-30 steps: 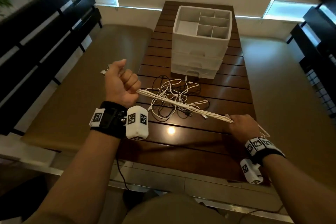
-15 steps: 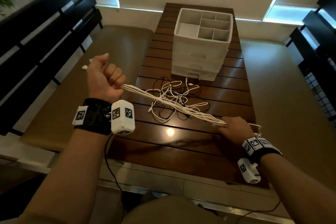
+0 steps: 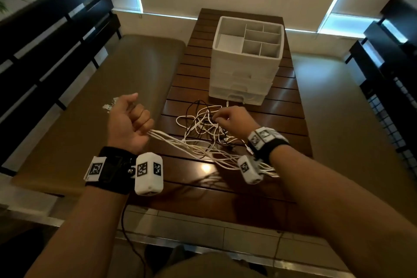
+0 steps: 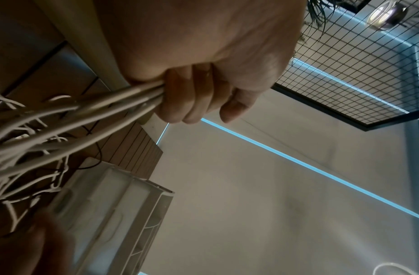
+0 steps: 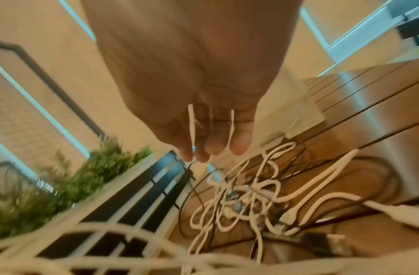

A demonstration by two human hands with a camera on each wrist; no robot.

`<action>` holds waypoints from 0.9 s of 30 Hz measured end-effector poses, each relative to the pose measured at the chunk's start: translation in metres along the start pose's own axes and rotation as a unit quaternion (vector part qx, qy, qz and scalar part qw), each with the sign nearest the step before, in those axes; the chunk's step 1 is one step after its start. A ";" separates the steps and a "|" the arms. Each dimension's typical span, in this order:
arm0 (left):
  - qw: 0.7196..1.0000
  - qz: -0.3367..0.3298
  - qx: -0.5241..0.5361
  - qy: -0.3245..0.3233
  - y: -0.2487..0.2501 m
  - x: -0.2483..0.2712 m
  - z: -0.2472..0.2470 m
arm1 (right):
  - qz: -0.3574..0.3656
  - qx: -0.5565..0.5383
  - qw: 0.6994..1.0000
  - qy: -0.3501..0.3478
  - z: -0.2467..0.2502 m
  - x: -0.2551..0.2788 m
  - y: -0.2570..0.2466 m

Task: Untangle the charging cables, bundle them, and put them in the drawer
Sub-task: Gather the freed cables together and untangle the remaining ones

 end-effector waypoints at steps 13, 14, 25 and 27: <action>0.999 0.017 -0.028 -0.023 -0.022 0.012 -0.026 | 0.029 -0.099 0.984 0.143 0.057 -0.018 -0.041; 0.999 0.022 -0.032 -0.025 -0.026 0.011 -0.031 | 0.046 -0.097 0.983 0.149 0.070 -0.015 -0.052; 0.993 0.040 -0.080 -0.081 -0.043 0.006 -0.089 | 0.129 -0.141 0.936 0.297 0.160 0.027 -0.119; 0.993 0.038 -0.071 -0.088 -0.042 0.005 -0.093 | 0.161 -0.220 0.893 0.358 0.183 0.041 -0.126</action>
Point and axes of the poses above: each hand's wrist, its own x-axis away from the middle knuckle, its own z-axis out of the back of the hand, y = z × x, the point moved 10 cm from there along -x, towards the middle knuckle, and after that the axes turned 7 degrees about -x, right-handed, at the moved point
